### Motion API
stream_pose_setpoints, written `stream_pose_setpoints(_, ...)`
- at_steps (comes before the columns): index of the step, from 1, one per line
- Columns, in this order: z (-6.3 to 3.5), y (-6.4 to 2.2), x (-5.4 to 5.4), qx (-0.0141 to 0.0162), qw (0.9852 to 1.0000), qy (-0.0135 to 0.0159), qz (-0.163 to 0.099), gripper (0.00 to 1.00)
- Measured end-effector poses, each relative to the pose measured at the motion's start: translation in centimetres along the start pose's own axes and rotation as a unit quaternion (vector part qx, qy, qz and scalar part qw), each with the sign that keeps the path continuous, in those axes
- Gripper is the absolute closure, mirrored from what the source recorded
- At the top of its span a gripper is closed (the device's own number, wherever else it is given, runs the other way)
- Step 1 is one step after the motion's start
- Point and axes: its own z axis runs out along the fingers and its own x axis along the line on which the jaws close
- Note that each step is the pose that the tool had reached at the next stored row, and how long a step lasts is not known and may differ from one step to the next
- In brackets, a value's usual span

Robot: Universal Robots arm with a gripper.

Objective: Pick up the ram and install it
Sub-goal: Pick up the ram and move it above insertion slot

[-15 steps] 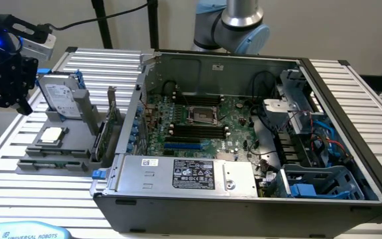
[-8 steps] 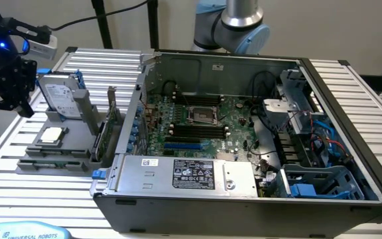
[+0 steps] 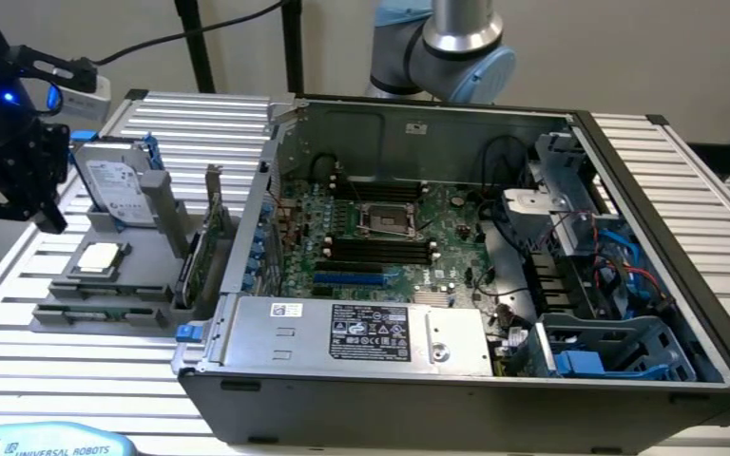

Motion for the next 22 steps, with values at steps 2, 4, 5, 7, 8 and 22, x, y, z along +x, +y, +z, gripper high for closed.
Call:
stream_pose_setpoints(2, 0.17, -0.03, 0.2, 0.0014, 1.0000, -0.0001, -0.004, 0.89)
stream_pose_setpoints(4, 0.36, -0.05, 0.3, 0.0027, 1.0000, -0.0001, -0.009, 0.89)
stream_pose_setpoints(5, 0.47, -0.07, 0.4, 0.0031, 0.9999, -0.0001, -0.011, 0.89)
stream_pose_setpoints(7, 0.78, -0.12, 0.5, 0.0032, 0.9999, 0.0000, -0.015, 0.89)
stream_pose_setpoints(8, 0.96, -0.16, 0.5, 0.0031, 0.9998, 0.0001, -0.018, 0.89)
stream_pose_setpoints(22, 3.47, -1.17, 1.7, 0.0031, 0.9995, 0.0005, -0.030, 0.64)
